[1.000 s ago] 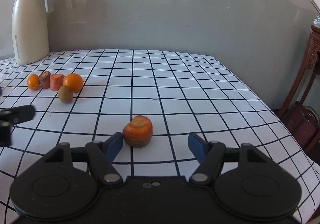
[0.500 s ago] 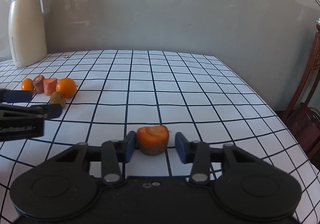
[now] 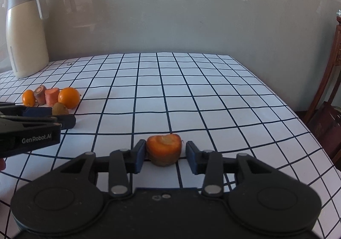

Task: Organize fruits
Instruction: 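Grasp the olive-brown round fruit with the left tool while the right tool grasps a carrot chunk, then carry the olive-brown fruit and carrot chunk over the white box with both tools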

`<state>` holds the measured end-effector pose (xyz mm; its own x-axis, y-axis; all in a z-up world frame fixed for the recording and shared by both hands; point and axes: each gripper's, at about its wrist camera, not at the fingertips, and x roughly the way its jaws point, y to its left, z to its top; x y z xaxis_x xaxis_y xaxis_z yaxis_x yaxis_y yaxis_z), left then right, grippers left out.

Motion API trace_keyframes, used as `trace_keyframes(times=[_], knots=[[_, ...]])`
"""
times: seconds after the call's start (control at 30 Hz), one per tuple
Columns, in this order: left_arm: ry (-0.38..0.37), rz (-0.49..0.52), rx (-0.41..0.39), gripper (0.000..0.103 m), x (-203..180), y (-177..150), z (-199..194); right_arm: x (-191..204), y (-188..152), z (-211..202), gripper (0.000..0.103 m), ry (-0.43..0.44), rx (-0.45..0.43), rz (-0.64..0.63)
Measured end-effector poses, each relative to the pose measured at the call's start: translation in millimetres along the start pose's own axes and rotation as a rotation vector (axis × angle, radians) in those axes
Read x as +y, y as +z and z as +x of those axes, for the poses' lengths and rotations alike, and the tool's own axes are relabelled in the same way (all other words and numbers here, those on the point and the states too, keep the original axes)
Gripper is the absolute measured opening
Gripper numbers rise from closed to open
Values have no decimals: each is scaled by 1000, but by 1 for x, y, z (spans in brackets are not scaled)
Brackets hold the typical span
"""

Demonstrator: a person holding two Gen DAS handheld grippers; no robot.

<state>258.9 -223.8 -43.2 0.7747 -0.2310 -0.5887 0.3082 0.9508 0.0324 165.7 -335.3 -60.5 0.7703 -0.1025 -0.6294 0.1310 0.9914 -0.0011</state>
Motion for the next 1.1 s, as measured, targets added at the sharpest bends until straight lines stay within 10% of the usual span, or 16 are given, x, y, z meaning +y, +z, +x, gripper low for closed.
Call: trace_keyframes(times=[0.07,1.1], knots=[[-7,6,-3,24,-2,0,0,0,0,0,26,12,-2,4],[72,40,-150,23,31,-24,-110,17,7,-63,26,58,-116,-42]])
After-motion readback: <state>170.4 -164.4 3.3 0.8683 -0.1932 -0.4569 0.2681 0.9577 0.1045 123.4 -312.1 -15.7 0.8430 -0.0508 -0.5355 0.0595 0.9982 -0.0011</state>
